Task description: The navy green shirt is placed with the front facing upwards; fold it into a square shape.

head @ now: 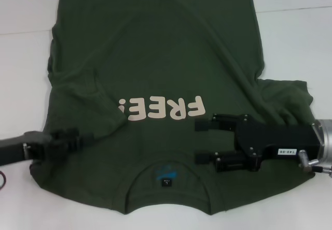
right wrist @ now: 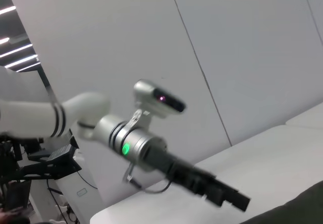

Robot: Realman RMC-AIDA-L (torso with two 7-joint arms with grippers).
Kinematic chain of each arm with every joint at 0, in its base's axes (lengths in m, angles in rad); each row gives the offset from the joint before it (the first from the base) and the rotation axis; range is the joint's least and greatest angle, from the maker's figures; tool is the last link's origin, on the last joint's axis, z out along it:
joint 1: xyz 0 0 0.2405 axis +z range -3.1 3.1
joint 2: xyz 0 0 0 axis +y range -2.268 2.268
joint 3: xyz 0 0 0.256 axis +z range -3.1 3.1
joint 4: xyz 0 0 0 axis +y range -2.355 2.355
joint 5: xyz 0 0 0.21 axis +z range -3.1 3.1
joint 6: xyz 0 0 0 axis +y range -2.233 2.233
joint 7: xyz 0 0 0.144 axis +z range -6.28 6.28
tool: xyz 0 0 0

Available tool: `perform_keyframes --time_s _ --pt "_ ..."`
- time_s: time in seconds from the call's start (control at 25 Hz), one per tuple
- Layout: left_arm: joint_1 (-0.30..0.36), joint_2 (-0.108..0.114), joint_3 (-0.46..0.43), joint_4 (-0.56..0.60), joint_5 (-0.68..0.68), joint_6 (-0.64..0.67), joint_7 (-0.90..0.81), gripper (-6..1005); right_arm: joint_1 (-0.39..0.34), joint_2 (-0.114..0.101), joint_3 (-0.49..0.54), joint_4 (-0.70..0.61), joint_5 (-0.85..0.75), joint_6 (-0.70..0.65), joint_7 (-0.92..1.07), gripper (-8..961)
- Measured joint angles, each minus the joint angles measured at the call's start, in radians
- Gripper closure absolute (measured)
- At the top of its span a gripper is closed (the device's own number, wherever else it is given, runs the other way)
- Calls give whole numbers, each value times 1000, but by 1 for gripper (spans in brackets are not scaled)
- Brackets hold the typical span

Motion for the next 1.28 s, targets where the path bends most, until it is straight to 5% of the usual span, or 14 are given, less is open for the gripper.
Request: perform_keyframes --time_s 0.2,0.4,0.72,0.96,1.28 --pt "71 -36 0 14 -88 25 189 281 -8 6 0 -61 6 -24 22 75" --pt "91 -36 -3 -11 -135 27 213 279 -24 -3 -1 -152 2 -85 124 76" --pt "78 -34 -1 -22 -138 27 218 275 -49 -68 -9 -308 -41 -112 523 77" --pt "73 -36 -2 -23 -138 22 217 273 -84 -92 104 -304 46 -164 533 79" --pt "65 -37 7 -27 -145 93 279 276 -119 -121 76 -405 -61 -166 567 80"
